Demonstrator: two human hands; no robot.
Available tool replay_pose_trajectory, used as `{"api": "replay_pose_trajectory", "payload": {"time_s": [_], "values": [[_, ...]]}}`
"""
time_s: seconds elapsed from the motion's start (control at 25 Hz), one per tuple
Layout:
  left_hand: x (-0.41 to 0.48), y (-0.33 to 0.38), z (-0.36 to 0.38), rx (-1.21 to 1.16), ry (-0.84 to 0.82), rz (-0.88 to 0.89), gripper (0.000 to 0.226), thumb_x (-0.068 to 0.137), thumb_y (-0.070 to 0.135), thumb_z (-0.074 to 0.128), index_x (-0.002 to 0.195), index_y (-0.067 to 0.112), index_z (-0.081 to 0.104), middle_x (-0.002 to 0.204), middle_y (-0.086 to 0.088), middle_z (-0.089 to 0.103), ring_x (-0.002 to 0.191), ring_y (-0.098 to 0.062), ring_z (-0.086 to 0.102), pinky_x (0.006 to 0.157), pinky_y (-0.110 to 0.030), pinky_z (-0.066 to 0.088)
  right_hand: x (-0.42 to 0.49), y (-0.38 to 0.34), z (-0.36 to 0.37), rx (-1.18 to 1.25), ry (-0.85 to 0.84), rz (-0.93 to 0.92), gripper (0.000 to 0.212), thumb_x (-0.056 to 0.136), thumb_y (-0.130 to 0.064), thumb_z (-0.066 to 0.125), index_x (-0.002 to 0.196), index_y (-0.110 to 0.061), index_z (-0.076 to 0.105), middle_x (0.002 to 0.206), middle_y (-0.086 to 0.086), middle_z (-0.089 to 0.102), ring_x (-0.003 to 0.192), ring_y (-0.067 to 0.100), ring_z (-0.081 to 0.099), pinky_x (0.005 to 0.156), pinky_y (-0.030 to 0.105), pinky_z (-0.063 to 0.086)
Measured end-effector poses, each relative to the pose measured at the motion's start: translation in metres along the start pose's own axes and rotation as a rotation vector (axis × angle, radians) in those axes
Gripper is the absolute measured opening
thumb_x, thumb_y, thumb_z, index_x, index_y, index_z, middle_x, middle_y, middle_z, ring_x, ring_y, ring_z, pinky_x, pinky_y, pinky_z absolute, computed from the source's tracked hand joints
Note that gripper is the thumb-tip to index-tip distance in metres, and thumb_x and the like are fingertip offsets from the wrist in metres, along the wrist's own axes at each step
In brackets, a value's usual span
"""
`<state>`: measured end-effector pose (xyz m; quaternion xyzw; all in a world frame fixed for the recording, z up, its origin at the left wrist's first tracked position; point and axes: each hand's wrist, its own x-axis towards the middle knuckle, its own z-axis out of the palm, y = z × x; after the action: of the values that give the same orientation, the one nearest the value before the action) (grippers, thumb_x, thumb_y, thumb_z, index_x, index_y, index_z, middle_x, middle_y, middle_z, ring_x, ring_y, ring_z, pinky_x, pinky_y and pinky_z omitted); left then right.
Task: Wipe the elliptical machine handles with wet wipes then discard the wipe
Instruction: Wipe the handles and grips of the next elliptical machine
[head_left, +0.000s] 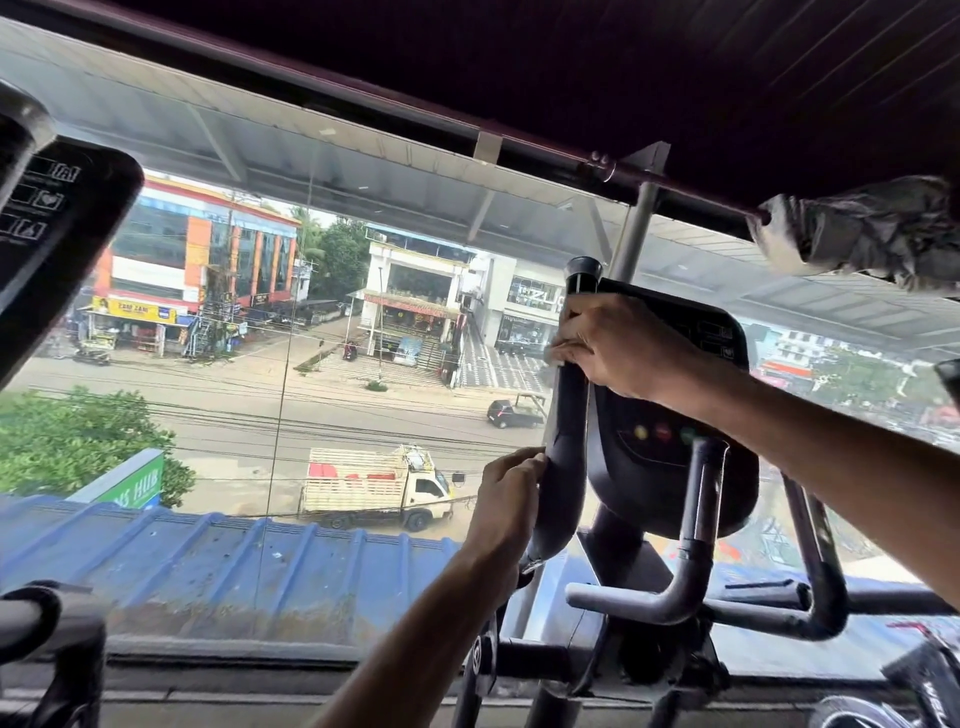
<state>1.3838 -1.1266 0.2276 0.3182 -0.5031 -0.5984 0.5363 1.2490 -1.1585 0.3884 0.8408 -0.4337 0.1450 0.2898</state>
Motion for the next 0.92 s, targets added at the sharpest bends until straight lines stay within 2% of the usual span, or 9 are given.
{"api": "replay_pose_trajectory", "payload": {"time_s": [0.08, 0.2, 0.28, 0.36, 0.48, 0.6, 0.76, 0.84, 0.92], "values": [[-0.001, 0.000, 0.000, 0.012, 0.010, 0.008, 0.029, 0.101, 0.011, 0.046, 0.107, 0.007, 0.075, 0.106, -0.010, 0.078, 0.100, -0.021, 0.070, 0.085, -0.030, 0.051, 0.017, 0.014, -0.001, -0.037, 0.052, -0.003, 0.014, 0.090, -0.021, 0.077, 0.093, -0.009, 0.082, 0.088, -0.001, 0.066, 0.083, 0.012, 0.059, 0.079, 0.041, 0.057], [0.001, 0.002, 0.001, 0.028, 0.020, 0.030, 0.029, 0.096, 0.011, 0.046, 0.099, 0.006, 0.075, 0.101, -0.009, 0.079, 0.098, -0.023, 0.070, 0.088, -0.034, 0.051, 0.039, 0.039, -0.005, -0.061, 0.132, 0.054, 0.013, 0.092, -0.016, 0.076, 0.095, -0.005, 0.082, 0.088, 0.006, 0.067, 0.080, 0.019, 0.066, 0.078, 0.041, 0.061], [0.000, 0.004, 0.003, 0.037, 0.006, 0.038, 0.031, 0.084, 0.019, 0.046, 0.093, 0.002, 0.071, 0.094, -0.003, 0.076, 0.091, -0.024, 0.066, 0.083, -0.034, 0.048, 0.049, 0.052, -0.004, -0.082, 0.215, 0.108, 0.012, 0.094, -0.010, 0.073, 0.093, -0.002, 0.081, 0.089, 0.009, 0.066, 0.080, 0.023, 0.067, 0.078, 0.040, 0.061], [0.001, 0.005, 0.003, 0.034, -0.004, 0.046, 0.039, 0.073, 0.023, 0.044, 0.091, -0.006, 0.063, 0.085, -0.006, 0.063, 0.084, -0.019, 0.055, 0.078, -0.035, 0.040, 0.053, 0.056, -0.002, -0.084, 0.259, 0.125, 0.013, 0.095, -0.007, 0.072, 0.092, 0.002, 0.081, 0.088, 0.012, 0.066, 0.079, 0.025, 0.067, 0.077, 0.036, 0.060], [0.003, 0.008, 0.003, 0.015, -0.014, 0.061, 0.027, 0.085, 0.013, 0.046, 0.089, 0.006, 0.072, 0.088, -0.010, 0.072, 0.083, -0.020, 0.062, 0.078, -0.034, 0.047, 0.057, 0.055, -0.003, -0.071, 0.267, 0.143, 0.016, 0.096, -0.012, 0.071, 0.095, 0.000, 0.081, 0.089, 0.013, 0.068, 0.075, 0.024, 0.067, 0.076, 0.033, 0.058], [0.004, 0.016, 0.004, 0.022, -0.021, 0.093, 0.039, 0.094, 0.001, 0.039, 0.088, 0.018, 0.074, 0.093, -0.007, 0.077, 0.081, -0.015, 0.068, 0.076, -0.029, 0.053, 0.058, 0.056, -0.005, -0.062, 0.285, 0.159, 0.016, 0.096, -0.014, 0.071, 0.096, -0.002, 0.082, 0.090, 0.010, 0.069, 0.076, 0.018, 0.064, 0.078, 0.032, 0.058], [0.007, 0.013, 0.000, -0.003, -0.055, 0.080, 0.039, 0.096, 0.000, 0.040, 0.093, 0.016, 0.075, 0.084, 0.000, 0.077, 0.072, -0.009, 0.069, 0.061, -0.017, 0.052, 0.042, 0.043, -0.007, 0.042, 0.148, 0.155, 0.019, 0.088, -0.022, 0.079, 0.098, -0.006, 0.082, 0.097, 0.007, 0.072, 0.090, 0.021, 0.070, 0.088, 0.038, 0.059], [0.006, 0.007, -0.004, 0.003, -0.088, 0.075, 0.035, 0.099, 0.004, 0.042, 0.102, 0.014, 0.075, 0.088, 0.000, 0.077, 0.078, -0.013, 0.069, 0.068, -0.023, 0.051, 0.020, 0.027, -0.003, 0.092, 0.120, 0.119, 0.017, 0.087, -0.023, 0.079, 0.097, -0.010, 0.083, 0.095, 0.002, 0.072, 0.094, 0.020, 0.071, 0.089, 0.042, 0.059], [0.004, 0.002, -0.007, 0.003, -0.124, 0.080, 0.032, 0.102, 0.008, 0.044, 0.106, 0.015, 0.074, 0.091, 0.002, 0.077, 0.079, -0.012, 0.070, 0.071, -0.025, 0.050, -0.008, 0.004, 0.007, 0.131, 0.099, 0.054, 0.012, 0.088, -0.020, 0.080, 0.097, -0.013, 0.083, 0.092, -0.002, 0.070, 0.085, 0.013, 0.069, 0.083, 0.040, 0.059]]}}
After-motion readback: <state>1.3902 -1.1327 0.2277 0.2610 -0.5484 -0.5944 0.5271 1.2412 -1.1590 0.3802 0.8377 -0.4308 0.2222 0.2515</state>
